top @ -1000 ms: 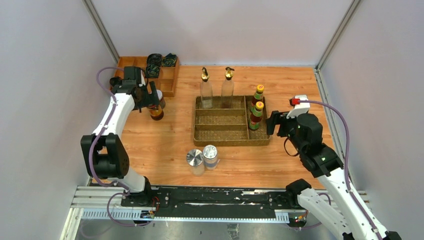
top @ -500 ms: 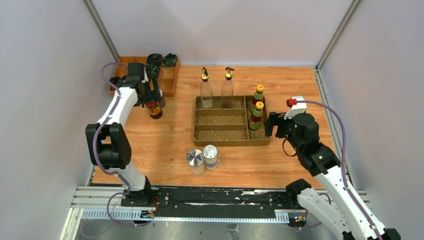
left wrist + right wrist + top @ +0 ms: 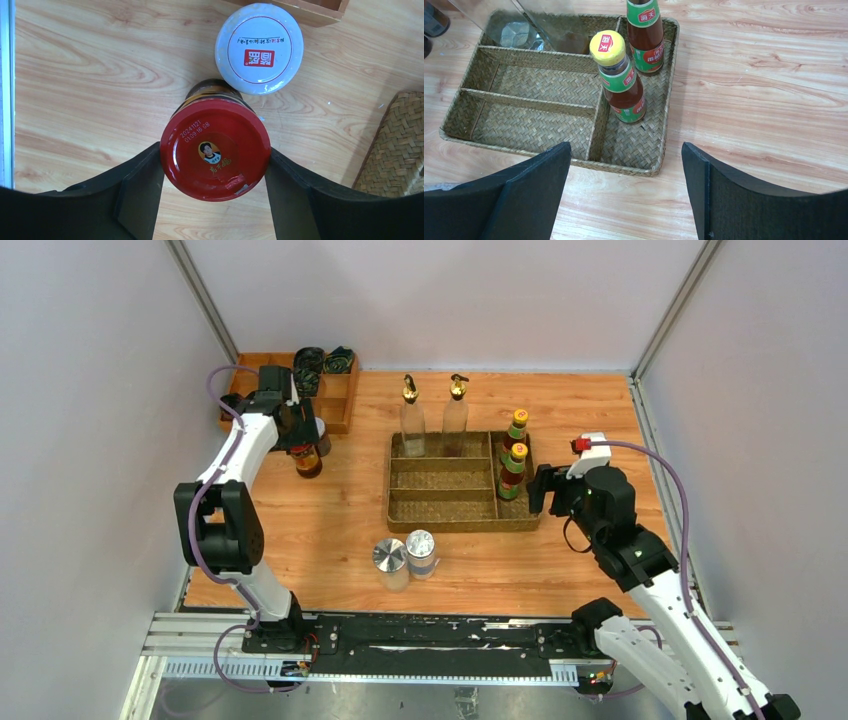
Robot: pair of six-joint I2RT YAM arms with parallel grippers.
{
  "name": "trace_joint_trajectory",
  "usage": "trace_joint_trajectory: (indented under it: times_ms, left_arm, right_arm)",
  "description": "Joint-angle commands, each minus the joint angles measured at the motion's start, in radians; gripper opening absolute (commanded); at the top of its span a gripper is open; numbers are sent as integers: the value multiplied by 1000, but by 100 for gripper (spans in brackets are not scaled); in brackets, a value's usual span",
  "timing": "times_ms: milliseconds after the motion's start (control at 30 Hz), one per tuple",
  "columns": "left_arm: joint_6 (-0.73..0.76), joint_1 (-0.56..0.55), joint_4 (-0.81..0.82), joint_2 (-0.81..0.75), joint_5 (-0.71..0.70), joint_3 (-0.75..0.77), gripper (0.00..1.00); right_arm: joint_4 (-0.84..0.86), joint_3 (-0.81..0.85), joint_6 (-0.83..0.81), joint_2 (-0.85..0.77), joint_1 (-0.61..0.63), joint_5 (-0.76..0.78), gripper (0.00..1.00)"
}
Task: Organize the condiment bottles
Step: Pick up the bottle from the center of the board.
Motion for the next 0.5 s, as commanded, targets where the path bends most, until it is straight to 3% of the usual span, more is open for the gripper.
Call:
trace_joint_trajectory:
  times_ms: [0,200,467]
  left_arm:
    - [18,-10,20,-9,-5,25,67]
    - [30,-15,12,-35,5,23,56]
    - [46,-93,-46,-112,-1,25,55]
  right_arm:
    - [15,-23,14,2,15,-13,86]
    - [19,-28,16,1,16,-19,86]
    - [15,-28,17,-7,16,-21,86]
